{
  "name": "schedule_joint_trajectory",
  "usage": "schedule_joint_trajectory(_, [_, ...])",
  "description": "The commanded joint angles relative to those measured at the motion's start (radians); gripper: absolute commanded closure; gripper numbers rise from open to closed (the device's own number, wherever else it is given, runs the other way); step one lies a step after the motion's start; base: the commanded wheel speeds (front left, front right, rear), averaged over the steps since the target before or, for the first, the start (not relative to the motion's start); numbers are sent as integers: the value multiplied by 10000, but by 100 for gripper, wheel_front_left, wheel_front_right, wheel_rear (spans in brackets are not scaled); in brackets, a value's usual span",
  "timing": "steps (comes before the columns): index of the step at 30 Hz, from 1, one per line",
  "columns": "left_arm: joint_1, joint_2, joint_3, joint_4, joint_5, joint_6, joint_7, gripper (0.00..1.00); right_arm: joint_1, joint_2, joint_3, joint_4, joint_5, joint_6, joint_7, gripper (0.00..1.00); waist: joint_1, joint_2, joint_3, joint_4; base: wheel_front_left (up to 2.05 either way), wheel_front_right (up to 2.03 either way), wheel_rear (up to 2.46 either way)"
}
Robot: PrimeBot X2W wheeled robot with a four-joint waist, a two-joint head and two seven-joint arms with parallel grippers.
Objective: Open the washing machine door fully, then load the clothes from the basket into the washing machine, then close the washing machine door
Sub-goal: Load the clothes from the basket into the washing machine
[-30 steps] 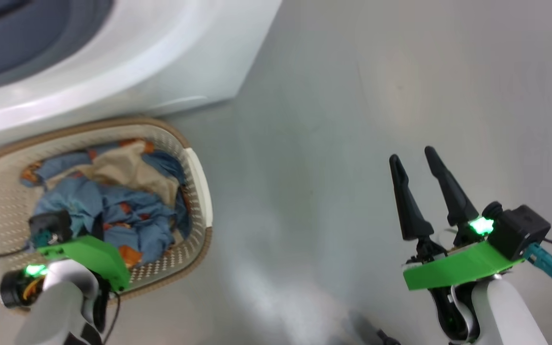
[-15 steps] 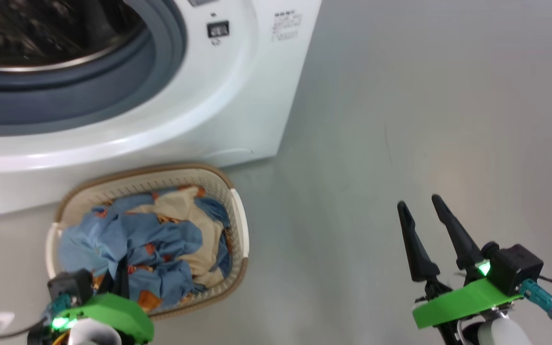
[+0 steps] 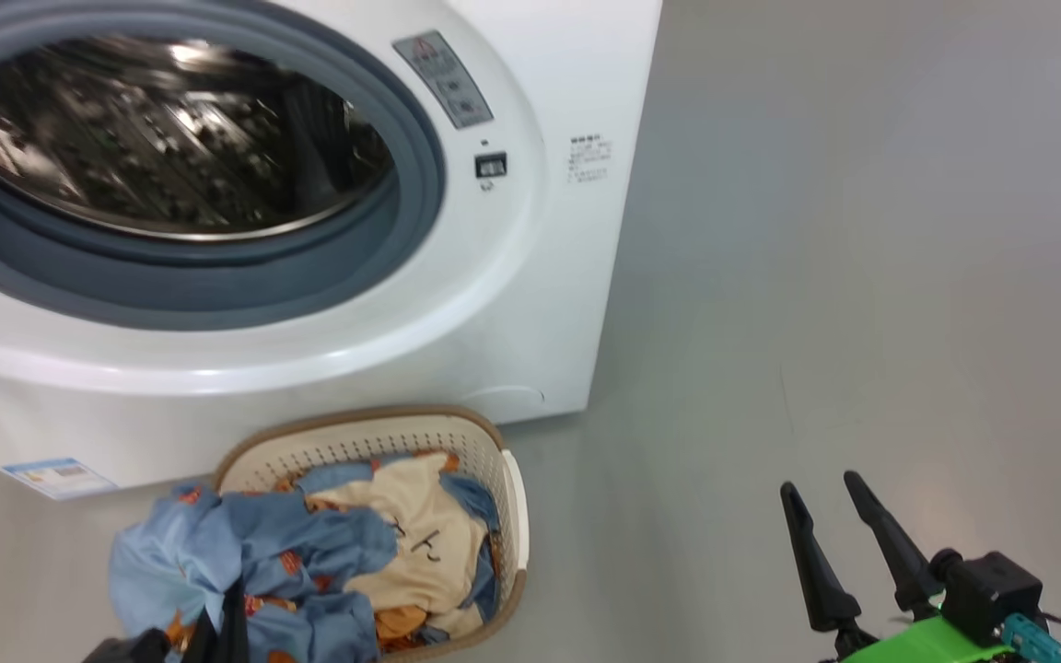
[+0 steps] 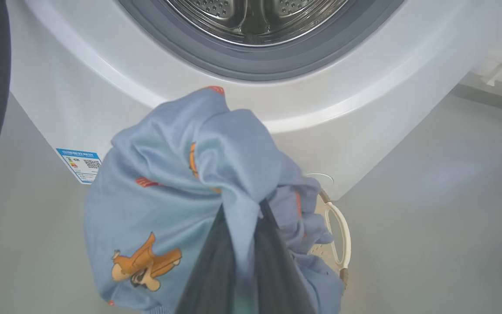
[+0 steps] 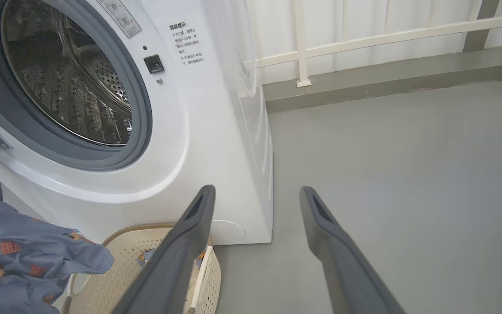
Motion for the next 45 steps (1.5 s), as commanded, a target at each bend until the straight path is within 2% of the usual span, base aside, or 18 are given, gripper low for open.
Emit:
schedule_joint_trajectory(1, [209, 65, 247, -573, -113, 32, -135, 100, 148, -155, 173, -191, -138, 16, -117, 0, 0, 0, -780, 354, 0, 0, 0])
schedule_joint_trajectory(16, [1780, 61, -165, -2831, -303, 604, -135, 100, 1142, -304, 44, 37, -168, 16, -117, 0, 0, 0, -1949, 590, 0, 0, 0])
schedule_joint_trajectory(21, [1970, 61, -186, -3327, -187, 618, -135, 100, 1242, -299, 14, 37, -179, 16, -117, 0, 0, 0, -2104, 681, 0, 0, 0])
schedule_joint_trajectory(45, [2214, 61, -1, -3869, 23, 623, -135, 100, 1307, -321, 77, 28, -169, 16, -117, 0, 0, 0, -2257, 530, 0, 0, 0])
